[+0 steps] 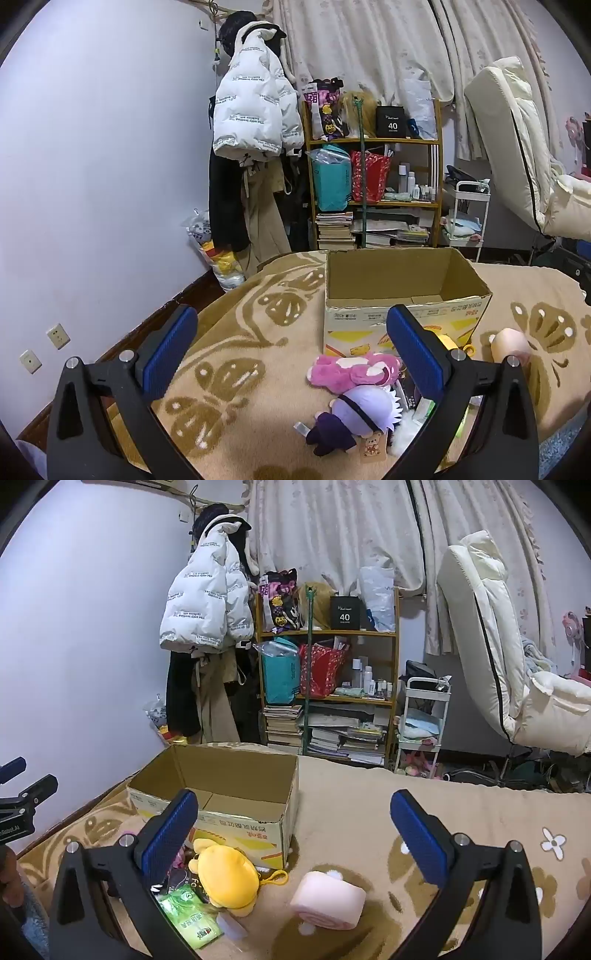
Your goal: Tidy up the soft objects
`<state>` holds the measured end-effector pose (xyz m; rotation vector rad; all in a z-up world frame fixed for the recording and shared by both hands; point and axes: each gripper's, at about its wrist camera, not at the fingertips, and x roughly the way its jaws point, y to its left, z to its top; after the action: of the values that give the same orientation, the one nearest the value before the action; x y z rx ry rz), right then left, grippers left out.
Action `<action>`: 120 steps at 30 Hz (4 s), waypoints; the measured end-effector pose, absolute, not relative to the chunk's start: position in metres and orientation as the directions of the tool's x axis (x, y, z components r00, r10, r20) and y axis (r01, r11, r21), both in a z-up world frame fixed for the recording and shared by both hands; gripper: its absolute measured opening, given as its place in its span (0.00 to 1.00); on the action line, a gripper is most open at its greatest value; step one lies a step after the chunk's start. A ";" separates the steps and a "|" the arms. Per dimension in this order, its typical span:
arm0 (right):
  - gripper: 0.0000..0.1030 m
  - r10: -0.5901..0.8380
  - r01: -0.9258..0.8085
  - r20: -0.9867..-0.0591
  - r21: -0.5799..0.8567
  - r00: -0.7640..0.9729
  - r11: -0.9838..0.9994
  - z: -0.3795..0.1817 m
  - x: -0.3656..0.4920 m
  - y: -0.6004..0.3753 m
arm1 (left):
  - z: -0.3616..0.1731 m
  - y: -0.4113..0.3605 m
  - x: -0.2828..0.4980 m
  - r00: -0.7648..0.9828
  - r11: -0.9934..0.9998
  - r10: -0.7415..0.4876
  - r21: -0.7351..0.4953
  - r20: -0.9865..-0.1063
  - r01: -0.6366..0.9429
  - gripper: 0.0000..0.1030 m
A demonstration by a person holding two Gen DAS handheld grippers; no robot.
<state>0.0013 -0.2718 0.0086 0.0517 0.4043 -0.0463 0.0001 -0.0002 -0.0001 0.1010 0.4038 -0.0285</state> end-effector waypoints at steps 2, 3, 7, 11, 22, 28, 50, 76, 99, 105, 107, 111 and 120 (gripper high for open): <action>1.00 -0.036 0.054 -0.385 0.036 0.922 0.998 0.009 0.001 -0.272 | 0.000 0.001 0.000 0.922 0.996 -0.007 0.083 -0.386 0.043 0.98; 1.00 -0.038 0.057 -0.389 0.036 0.920 0.998 0.009 0.001 -0.272 | 0.000 0.001 0.000 0.922 0.995 -0.008 0.085 -0.387 0.044 0.98; 1.00 -0.036 0.054 -0.398 0.035 0.917 0.998 0.009 0.001 -0.272 | -0.001 0.000 0.000 0.921 0.994 -0.001 0.102 -0.389 0.045 0.98; 1.00 -0.037 0.057 -0.396 0.038 0.917 0.998 0.009 0.001 -0.272 | 0.001 -0.001 -0.001 0.921 0.993 0.002 0.107 -0.389 0.044 0.98; 1.00 -0.037 0.055 -0.391 0.036 0.920 0.998 0.010 0.001 -0.272 | 0.000 0.000 0.000 0.921 0.994 0.003 0.106 -0.389 0.041 0.98; 1.00 -0.033 0.051 -0.383 0.038 0.923 0.998 0.012 -0.002 -0.273 | 0.001 0.001 0.001 0.920 0.993 0.002 0.107 -0.392 0.043 0.98; 1.00 -0.039 0.059 -0.379 0.043 0.925 0.997 0.017 -0.003 -0.274 | -0.002 0.000 0.002 0.919 0.992 0.008 0.117 -0.395 0.042 0.98; 1.00 -0.032 0.058 -0.392 0.055 0.919 0.997 0.012 -0.004 -0.276 | -0.016 0.003 0.005 0.912 0.990 0.028 0.137 -0.408 0.031 0.98; 1.00 -0.034 0.060 -0.391 0.057 0.920 0.997 0.010 -0.004 -0.275 | -0.015 0.002 0.005 0.911 0.990 0.028 0.136 -0.411 0.031 0.98; 1.00 -0.033 0.060 -0.391 0.057 0.920 0.997 0.010 -0.003 -0.275 | -0.015 0.002 0.005 0.909 0.990 0.031 0.139 -0.416 0.029 0.98; 1.00 -0.033 0.060 -0.393 0.056 0.919 0.997 0.010 -0.003 -0.275 | -0.014 0.002 0.006 0.908 0.990 0.029 0.137 -0.417 0.031 0.98; 1.00 -0.023 0.055 -0.412 0.065 0.911 0.996 0.008 -0.001 -0.275 | -0.016 -0.001 0.011 0.896 0.988 0.037 0.150 -0.442 0.034 0.98; 1.00 -0.028 0.095 -0.508 0.108 0.861 0.990 -0.010 0.019 -0.284 | -0.027 -0.020 0.030 0.838 0.977 0.024 0.192 -0.545 0.097 0.98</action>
<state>0.0189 -0.2837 -0.0096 0.1313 0.5300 -0.0648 0.0301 -0.0197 -0.0265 0.2159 0.5765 -0.0386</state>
